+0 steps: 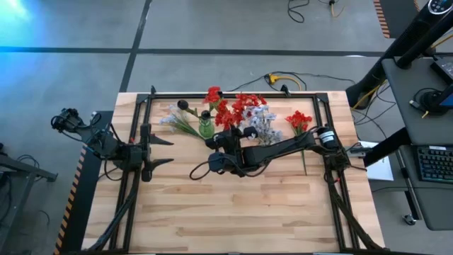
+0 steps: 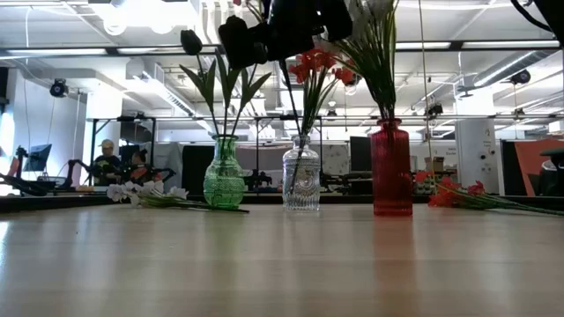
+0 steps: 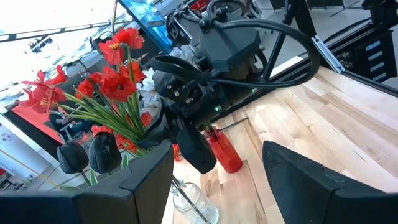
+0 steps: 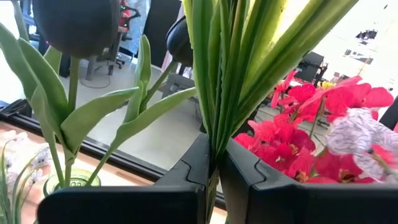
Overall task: Sort flowers into vase by color
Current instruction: Put the left orange flowers into the vase
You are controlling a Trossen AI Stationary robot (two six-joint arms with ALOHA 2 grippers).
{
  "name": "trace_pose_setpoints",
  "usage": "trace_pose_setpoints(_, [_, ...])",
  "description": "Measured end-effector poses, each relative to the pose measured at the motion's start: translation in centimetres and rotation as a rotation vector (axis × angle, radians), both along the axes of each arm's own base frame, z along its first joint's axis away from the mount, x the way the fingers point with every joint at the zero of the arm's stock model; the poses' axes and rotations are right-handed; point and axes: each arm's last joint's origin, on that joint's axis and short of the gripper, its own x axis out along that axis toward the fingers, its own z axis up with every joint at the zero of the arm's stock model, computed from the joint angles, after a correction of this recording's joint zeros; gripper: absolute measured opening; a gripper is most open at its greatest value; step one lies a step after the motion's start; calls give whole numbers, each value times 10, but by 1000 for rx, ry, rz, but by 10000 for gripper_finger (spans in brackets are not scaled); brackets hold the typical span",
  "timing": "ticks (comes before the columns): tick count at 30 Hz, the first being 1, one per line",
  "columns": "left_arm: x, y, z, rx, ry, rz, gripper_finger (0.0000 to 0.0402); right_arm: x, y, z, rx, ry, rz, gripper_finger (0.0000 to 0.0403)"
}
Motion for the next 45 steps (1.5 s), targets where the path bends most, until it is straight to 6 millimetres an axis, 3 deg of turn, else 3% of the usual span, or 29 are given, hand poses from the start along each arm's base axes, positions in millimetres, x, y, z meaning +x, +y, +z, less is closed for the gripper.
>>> trace_pose_setpoints(45, [0, 0, 0, 0, 0, 0, 228, 1, 0, 0, 12, -77, 0, 31])
